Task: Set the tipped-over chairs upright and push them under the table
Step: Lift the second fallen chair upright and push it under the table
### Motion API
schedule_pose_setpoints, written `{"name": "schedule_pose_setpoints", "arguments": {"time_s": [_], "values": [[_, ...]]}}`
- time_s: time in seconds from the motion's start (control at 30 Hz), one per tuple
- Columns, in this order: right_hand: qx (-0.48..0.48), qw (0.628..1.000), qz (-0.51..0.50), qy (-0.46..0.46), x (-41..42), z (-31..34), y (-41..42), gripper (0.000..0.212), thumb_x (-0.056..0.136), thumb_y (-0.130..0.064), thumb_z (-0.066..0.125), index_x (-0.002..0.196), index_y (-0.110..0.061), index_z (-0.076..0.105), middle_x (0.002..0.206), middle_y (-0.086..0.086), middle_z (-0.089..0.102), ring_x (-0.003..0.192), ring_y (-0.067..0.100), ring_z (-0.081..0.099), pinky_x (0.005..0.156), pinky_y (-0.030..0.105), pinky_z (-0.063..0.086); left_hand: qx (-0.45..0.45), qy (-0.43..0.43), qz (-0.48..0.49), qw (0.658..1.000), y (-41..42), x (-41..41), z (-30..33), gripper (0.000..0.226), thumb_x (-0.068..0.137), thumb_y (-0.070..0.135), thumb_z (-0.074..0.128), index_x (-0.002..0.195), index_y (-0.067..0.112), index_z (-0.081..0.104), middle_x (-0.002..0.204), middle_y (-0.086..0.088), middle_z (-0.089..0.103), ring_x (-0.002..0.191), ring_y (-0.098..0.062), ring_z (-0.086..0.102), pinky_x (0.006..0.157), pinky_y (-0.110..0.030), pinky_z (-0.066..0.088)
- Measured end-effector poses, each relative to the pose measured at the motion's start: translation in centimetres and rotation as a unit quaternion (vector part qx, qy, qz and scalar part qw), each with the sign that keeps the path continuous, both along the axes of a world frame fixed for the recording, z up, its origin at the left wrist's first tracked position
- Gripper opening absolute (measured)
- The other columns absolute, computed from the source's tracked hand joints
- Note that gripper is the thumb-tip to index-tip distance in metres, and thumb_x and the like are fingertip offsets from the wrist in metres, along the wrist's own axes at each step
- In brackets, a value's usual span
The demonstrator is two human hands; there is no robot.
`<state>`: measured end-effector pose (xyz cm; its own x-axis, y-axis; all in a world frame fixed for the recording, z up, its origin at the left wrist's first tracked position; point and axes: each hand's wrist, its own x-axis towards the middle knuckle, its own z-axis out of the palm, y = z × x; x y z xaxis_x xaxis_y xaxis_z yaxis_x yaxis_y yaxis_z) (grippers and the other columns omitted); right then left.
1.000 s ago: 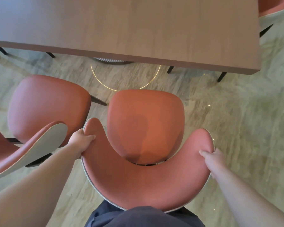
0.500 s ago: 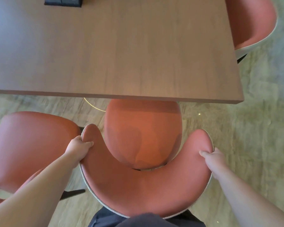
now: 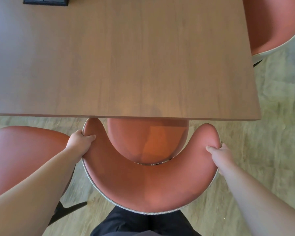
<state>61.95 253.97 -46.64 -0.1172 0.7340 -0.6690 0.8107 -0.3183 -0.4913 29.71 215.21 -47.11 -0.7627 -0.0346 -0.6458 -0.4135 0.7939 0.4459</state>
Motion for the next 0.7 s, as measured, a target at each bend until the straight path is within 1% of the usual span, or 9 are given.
{"name": "schedule_pose_setpoints", "arguments": {"time_s": [0.07, 0.13, 0.27, 0.33, 0.43, 0.53, 0.57, 0.63, 0.7], "values": [[0.000, 1.000, -0.003, 0.005, -0.8, 0.0, 0.6, 0.022, 0.089, -0.017, 0.073, 0.107, -0.015, 0.060, 0.100, 0.008, 0.069, 0.090, 0.033, 0.068, 0.088, 0.046, 0.056, -0.004, 0.008, 0.000, 1.000, 0.7, -0.5, -0.1, 0.012, 0.091, 0.023, 0.075, 0.088, 0.020, 0.064, 0.088, -0.006, 0.072, 0.076, -0.024, 0.069, 0.059, -0.030, 0.050], [0.003, 1.000, -0.007, 0.004, -1.2, -0.2, 1.1, 0.021, 0.089, -0.018, 0.073, 0.105, -0.014, 0.060, 0.099, 0.008, 0.069, 0.088, 0.032, 0.067, 0.086, 0.044, 0.055, -0.005, 0.013, -0.001, 1.000, 1.1, -0.9, -0.5, 0.011, 0.090, 0.023, 0.075, 0.090, 0.018, 0.066, 0.087, -0.006, 0.073, 0.075, -0.025, 0.070, 0.061, -0.031, 0.052], [0.009, 1.000, -0.010, 0.009, -1.9, -0.3, 1.7, 0.017, 0.090, -0.017, 0.072, 0.101, -0.014, 0.060, 0.094, 0.006, 0.068, 0.085, 0.030, 0.066, 0.082, 0.040, 0.053, -0.005, 0.017, 0.002, 1.000, 1.4, -1.3, -1.0, 0.015, 0.089, 0.025, 0.075, 0.097, 0.015, 0.069, 0.088, -0.007, 0.075, 0.078, -0.030, 0.072, 0.071, -0.042, 0.061], [0.010, 1.000, -0.006, 0.011, -2.3, -0.4, 2.0, 0.015, 0.091, -0.017, 0.072, 0.097, -0.017, 0.058, 0.093, 0.006, 0.068, 0.083, 0.029, 0.065, 0.080, 0.038, 0.052, -0.005, 0.018, 0.007, 1.000, 1.4, -1.4, -1.2, 0.014, 0.089, 0.026, 0.076, 0.097, 0.015, 0.069, 0.088, -0.008, 0.074, 0.079, -0.032, 0.073, 0.075, -0.046, 0.062], [0.009, 1.000, -0.002, 0.012, -2.8, -0.4, 2.4, 0.013, 0.091, -0.018, 0.071, 0.094, -0.019, 0.058, 0.091, 0.004, 0.068, 0.084, 0.030, 0.067, 0.083, 0.041, 0.055, -0.012, 0.025, 0.009, 1.000, 1.5, -1.6, -1.3, 0.013, 0.089, 0.026, 0.076, 0.090, 0.018, 0.066, 0.087, -0.008, 0.074, 0.078, -0.032, 0.072, 0.076, -0.047, 0.063], [0.017, 1.000, 0.005, 0.005, -2.9, -0.5, 2.6, 0.017, 0.090, -0.019, 0.072, 0.085, -0.022, 0.056, 0.092, 0.003, 0.069, 0.082, 0.029, 0.067, 0.083, 0.043, 0.056, -0.013, 0.024, 0.011, 1.000, 1.6, -1.6, -1.3, 0.014, 0.088, 0.026, 0.076, 0.089, 0.017, 0.065, 0.087, -0.008, 0.073, 0.078, -0.031, 0.071, 0.077, -0.048, 0.063], [0.017, 1.000, 0.008, 0.002, -3.0, -0.4, 2.7, 0.017, 0.090, -0.019, 0.072, 0.085, -0.022, 0.056, 0.095, 0.006, 0.070, 0.082, 0.029, 0.067, 0.084, 0.043, 0.056, -0.014, 0.022, 0.012, 1.000, 1.6, -1.6, -1.3, 0.015, 0.089, 0.027, 0.076, 0.089, 0.016, 0.065, 0.087, -0.009, 0.073, 0.078, -0.031, 0.071, 0.077, -0.048, 0.063], [0.014, 1.000, 0.015, -0.005, -3.0, -0.4, 2.8, 0.015, 0.090, -0.020, 0.072, 0.098, -0.015, 0.061, 0.103, 0.013, 0.071, 0.089, 0.034, 0.069, 0.089, 0.048, 0.057, -0.014, 0.019, 0.013, 1.000, 1.8, -1.7, -1.2, 0.016, 0.089, 0.027, 0.076, 0.088, 0.017, 0.065, 0.087, -0.009, 0.073, 0.078, -0.031, 0.071, 0.075, -0.046, 0.062], [0.007, 1.000, 0.020, -0.010, -3.1, -0.4, 2.9, 0.033, 0.090, -0.022, 0.073, 0.116, -0.007, 0.061, 0.110, 0.015, 0.071, 0.098, 0.037, 0.069, 0.094, 0.053, 0.056, -0.010, 0.017, 0.012, 1.000, 2.0, -1.9, -1.0, 0.015, 0.089, 0.028, 0.076, 0.088, 0.020, 0.064, 0.086, -0.006, 0.073, 0.077, -0.029, 0.071, 0.067, -0.038, 0.059]]}}
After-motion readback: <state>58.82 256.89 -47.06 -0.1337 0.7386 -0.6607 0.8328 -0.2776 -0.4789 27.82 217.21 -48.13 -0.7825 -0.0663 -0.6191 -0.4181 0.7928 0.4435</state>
